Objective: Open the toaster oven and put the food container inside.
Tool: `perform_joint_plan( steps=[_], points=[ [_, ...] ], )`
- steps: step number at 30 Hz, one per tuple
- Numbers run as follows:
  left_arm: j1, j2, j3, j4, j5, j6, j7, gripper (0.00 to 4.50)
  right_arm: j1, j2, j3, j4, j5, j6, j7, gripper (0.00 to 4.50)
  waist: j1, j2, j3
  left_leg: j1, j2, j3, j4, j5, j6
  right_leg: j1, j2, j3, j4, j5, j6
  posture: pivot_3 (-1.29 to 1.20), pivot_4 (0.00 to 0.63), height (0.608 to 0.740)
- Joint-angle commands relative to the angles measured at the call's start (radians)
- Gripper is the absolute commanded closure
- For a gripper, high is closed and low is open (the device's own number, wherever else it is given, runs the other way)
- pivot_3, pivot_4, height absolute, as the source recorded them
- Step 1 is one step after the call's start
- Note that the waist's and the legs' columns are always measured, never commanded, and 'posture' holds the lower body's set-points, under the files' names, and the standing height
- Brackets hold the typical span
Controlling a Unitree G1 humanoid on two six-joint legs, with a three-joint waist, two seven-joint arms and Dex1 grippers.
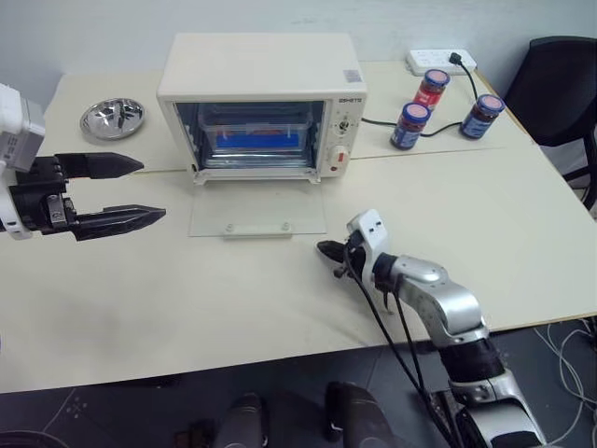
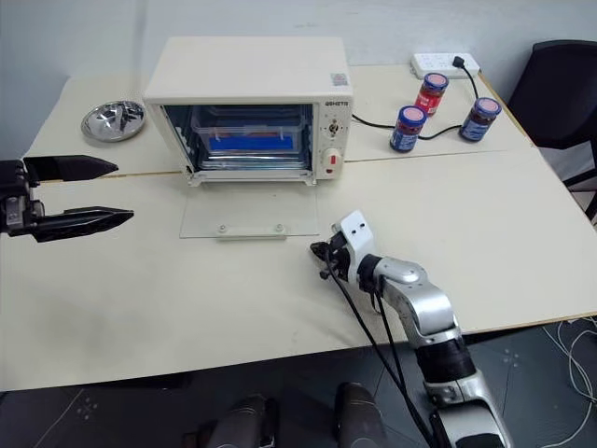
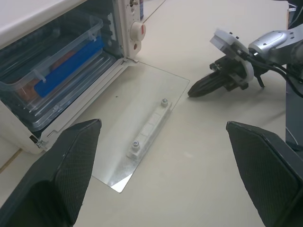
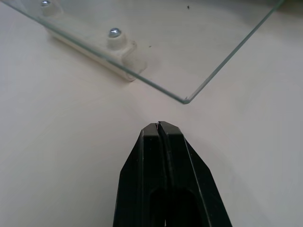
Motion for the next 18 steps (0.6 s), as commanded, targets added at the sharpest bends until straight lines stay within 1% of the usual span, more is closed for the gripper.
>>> perform_joint_plan(
  steps=[1,5,8,10,13,16,18],
  points=[
    [0.012,0.028,0.030,-0.033,0.001,-0.029,0.000,0.01,-0.045,0.021,-0.025,0.024,-0.001,-0.052,0.000,4.50,0.000,0.000,0.000,0.000,0.000,0.000,0.000,0.000,0.000,0.000,0.000,0.000,0.000,0.000,0.000,0.00,0.150,0.740],
    [0.016,0.019,0.026,-0.026,0.011,-0.051,0.023,0.01,-0.093,0.023,-0.077,-0.023,0.066,-0.021,0.024,4.50,0.000,0.000,0.000,0.000,0.000,0.000,0.000,0.000,0.000,0.000,0.000,0.000,0.000,0.000,0.000,0.00,0.150,0.740],
    [0.018,0.018,0.029,-0.013,0.012,-0.063,0.030,0.01,-0.165,0.009,-0.169,-0.105,0.171,0.032,0.034,4.50,0.001,0.001,0.000,0.000,0.000,-0.001,0.000,0.000,0.000,0.000,0.000,0.000,0.000,0.000,0.000,0.00,0.150,0.740],
    [0.023,0.017,0.031,-0.005,0.018,-0.077,0.033,0.01,-0.223,-0.008,-0.222,-0.120,0.215,0.066,0.026,4.50,0.000,0.001,0.000,0.000,0.000,-0.001,0.000,0.000,0.000,0.000,0.000,0.000,0.000,0.000,0.000,0.00,0.150,0.740],
    [0.020,0.012,0.030,0.007,0.020,-0.091,0.041,0.01,-0.264,-0.060,-0.247,-0.117,0.226,0.087,0.042,4.50,0.001,0.001,0.000,0.000,0.000,-0.001,0.000,0.000,0.000,0.000,0.000,0.000,0.000,0.000,0.000,0.00,0.150,0.740],
    [0.016,0.012,0.027,0.023,0.020,-0.098,0.045,0.01,-0.247,-0.133,-0.238,-0.117,0.222,0.098,0.093,4.50,0.004,0.000,0.000,-0.001,0.000,0.000,0.000,0.000,0.000,0.000,0.000,-0.001,0.000,0.000,0.000,0.00,0.150,0.740],
    [0.022,0.015,0.029,0.049,0.029,-0.108,0.043,0.00,-0.231,-0.208,-0.256,-0.115,0.232,0.112,0.148,4.12,0.004,0.001,0.000,-0.002,0.000,0.001,0.000,0.000,0.000,0.000,-0.001,-0.001,0.000,0.000,0.000,0.00,0.150,0.740]
  ],
)
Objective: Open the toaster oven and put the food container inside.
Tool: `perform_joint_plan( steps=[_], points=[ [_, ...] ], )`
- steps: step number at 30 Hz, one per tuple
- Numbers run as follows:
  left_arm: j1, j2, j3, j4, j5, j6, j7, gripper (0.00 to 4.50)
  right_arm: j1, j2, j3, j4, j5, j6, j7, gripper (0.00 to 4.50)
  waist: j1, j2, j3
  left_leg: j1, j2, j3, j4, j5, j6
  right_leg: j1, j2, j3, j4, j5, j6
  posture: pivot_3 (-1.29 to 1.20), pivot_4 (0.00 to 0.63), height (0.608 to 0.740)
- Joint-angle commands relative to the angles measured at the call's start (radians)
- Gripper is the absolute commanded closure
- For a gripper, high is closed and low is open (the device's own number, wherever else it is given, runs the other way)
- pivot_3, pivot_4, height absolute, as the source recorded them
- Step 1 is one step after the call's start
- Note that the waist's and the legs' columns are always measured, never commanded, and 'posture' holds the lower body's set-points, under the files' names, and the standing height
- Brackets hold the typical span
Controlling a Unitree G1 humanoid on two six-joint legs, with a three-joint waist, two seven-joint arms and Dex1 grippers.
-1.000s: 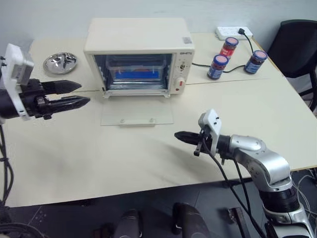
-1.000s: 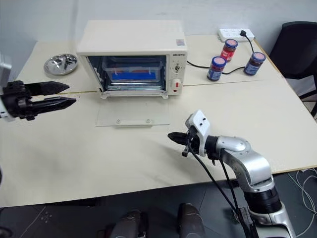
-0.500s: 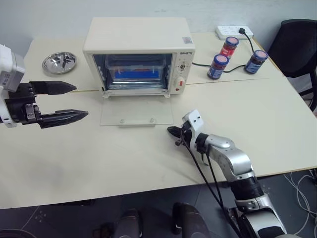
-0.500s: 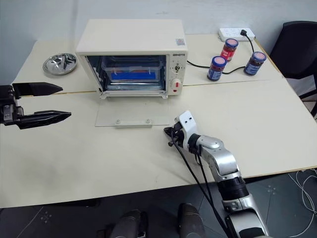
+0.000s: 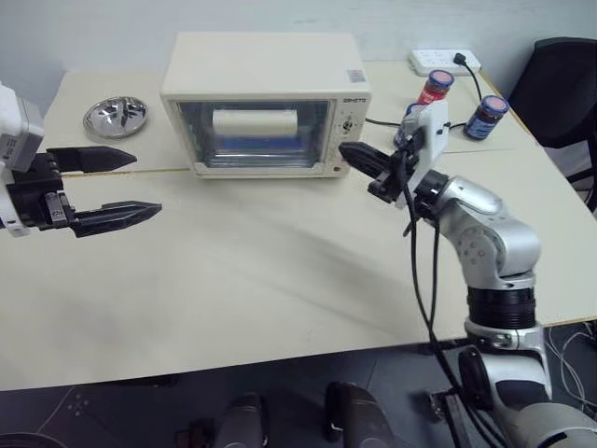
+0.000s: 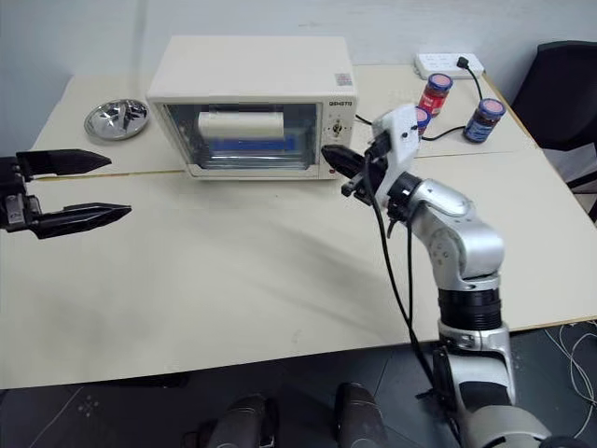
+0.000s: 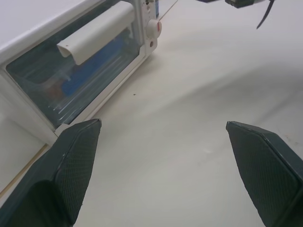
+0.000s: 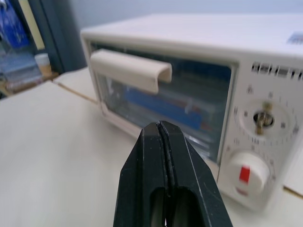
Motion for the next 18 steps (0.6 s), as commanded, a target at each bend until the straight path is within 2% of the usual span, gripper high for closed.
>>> perform_joint_plan(
  steps=[1,6,12,15,18],
  points=[
    [0.003,0.009,0.031,0.036,0.013,-0.027,0.001,0.00,0.011,-0.098,-0.040,-0.023,0.031,0.020,0.077,3.92,0.000,0.000,0.000,0.000,0.000,0.000,0.000,0.000,0.000,0.000,0.000,0.000,0.000,0.000,0.000,0.00,0.150,0.740],
    [0.014,0.022,0.034,0.089,0.030,-0.050,-0.014,0.00,0.009,-0.301,-0.131,0.029,0.074,0.063,0.196,2.20,-0.001,0.001,0.000,-0.001,0.000,0.001,0.000,0.000,0.000,-0.001,0.000,0.000,0.000,0.000,0.000,0.00,0.150,0.740],
    [0.006,0.024,0.017,0.130,0.058,-0.097,-0.030,0.00,0.017,-0.460,-0.226,0.063,0.178,0.152,0.311,0.10,-0.002,0.001,0.000,0.000,0.000,0.003,0.000,0.000,0.001,-0.001,0.000,0.001,0.000,0.000,0.000,0.00,0.150,0.740],
    [-0.028,0.015,-0.007,0.156,0.064,-0.127,-0.027,0.00,0.047,-0.514,-0.205,0.075,0.134,0.099,0.358,0.04,-0.001,0.001,0.000,0.000,0.001,0.003,0.000,0.000,0.001,-0.001,0.000,0.001,0.000,0.000,0.000,0.00,0.150,0.740],
    [-0.049,0.008,-0.033,0.169,0.079,-0.160,-0.024,0.00,0.052,-0.516,-0.203,0.075,0.144,0.096,0.377,0.04,0.000,0.000,0.000,0.000,0.000,0.003,0.001,0.000,0.001,-0.001,0.000,0.001,0.000,0.000,0.000,0.00,0.150,0.740]
  ],
)
